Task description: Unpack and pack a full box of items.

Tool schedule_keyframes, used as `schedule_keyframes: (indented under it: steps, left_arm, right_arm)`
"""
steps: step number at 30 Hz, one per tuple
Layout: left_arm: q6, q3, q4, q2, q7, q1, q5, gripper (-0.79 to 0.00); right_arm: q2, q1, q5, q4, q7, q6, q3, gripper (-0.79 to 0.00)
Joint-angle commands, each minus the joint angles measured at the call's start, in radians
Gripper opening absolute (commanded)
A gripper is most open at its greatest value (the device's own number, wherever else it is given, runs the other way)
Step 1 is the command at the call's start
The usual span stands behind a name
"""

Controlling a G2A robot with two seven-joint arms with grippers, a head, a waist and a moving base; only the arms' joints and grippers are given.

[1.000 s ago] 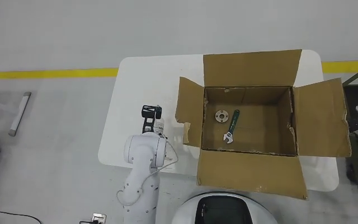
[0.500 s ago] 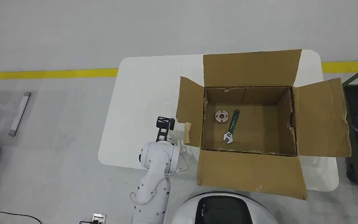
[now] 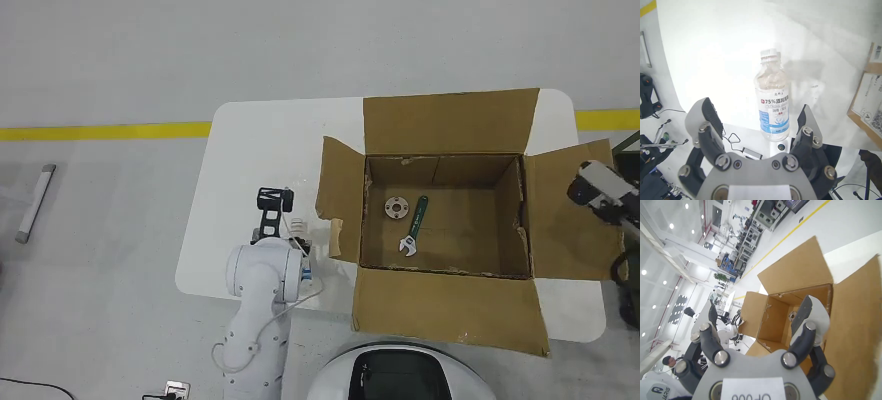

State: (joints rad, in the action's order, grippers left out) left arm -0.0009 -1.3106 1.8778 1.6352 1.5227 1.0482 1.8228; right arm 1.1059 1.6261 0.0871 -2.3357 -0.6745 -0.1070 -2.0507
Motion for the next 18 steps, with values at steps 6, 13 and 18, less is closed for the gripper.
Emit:
schedule_keyframes:
  steps: [6,13,18]
  left_arm:
    - [0.033,-0.017,0.057,0.001,-0.007,-0.025,0.012,0.000]
    - [0.027,-0.018,0.076,0.001,-0.004,-0.036,0.021,0.000]
    - [0.027,-0.018,0.076,0.001,-0.004,-0.036,0.021,0.000]
  right_arm:
    - [-0.005,-0.084,-0.123,0.106,0.031,-0.024,0.251,0.000]
    - [-0.005,-0.084,-0.130,0.118,0.044,-0.018,0.265,0.000]
    - [-0.005,-0.085,-0.131,0.115,0.044,-0.015,0.268,0.000]
